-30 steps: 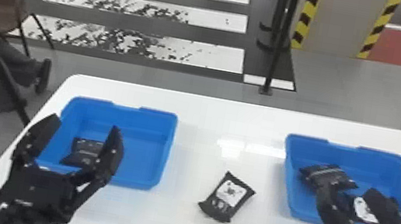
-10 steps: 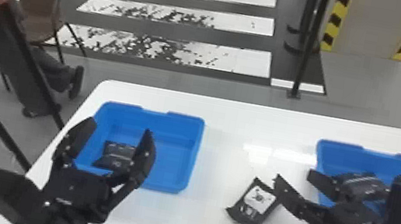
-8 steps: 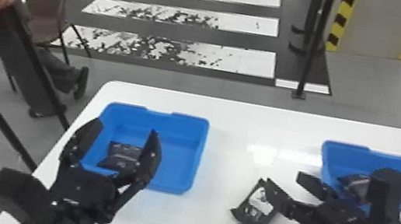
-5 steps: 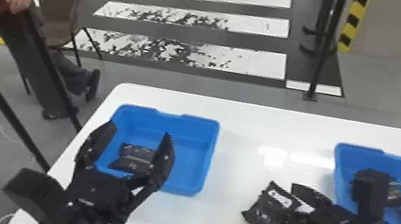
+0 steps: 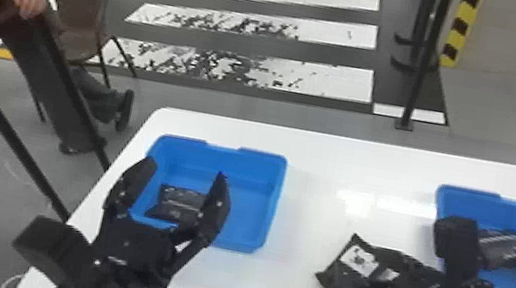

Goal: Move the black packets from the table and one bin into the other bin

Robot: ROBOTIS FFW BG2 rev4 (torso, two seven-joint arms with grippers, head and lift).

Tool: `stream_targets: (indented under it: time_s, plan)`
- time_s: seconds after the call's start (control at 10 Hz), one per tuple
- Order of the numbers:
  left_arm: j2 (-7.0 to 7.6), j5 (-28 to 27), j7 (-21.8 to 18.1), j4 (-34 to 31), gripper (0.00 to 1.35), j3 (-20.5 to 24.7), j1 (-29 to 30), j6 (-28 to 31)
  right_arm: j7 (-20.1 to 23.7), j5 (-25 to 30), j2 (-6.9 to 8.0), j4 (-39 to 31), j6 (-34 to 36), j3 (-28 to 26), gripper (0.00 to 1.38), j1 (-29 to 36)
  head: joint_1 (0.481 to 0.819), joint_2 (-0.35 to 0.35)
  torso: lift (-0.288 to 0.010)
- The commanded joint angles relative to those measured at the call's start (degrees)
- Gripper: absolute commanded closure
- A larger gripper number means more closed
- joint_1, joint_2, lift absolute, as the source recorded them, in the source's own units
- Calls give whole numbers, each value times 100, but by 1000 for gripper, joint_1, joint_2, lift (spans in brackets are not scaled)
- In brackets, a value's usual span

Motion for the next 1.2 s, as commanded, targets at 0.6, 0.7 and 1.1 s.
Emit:
stream_targets:
  time_s: [0.6,0.7,1.1]
  plan:
    - [0,11,0,0,98,-5,-14,26,-26,480,-26,411,295,209,314,-455,695,208,-110]
    - [0,11,0,0,98,6,-14,26,-26,515,-35,383,295,254,349,-469,695,206,-110]
    - [-9,11,0,0,98,29,-14,26,-17,675,-44,355,675,426,769,-610,695,212,-110]
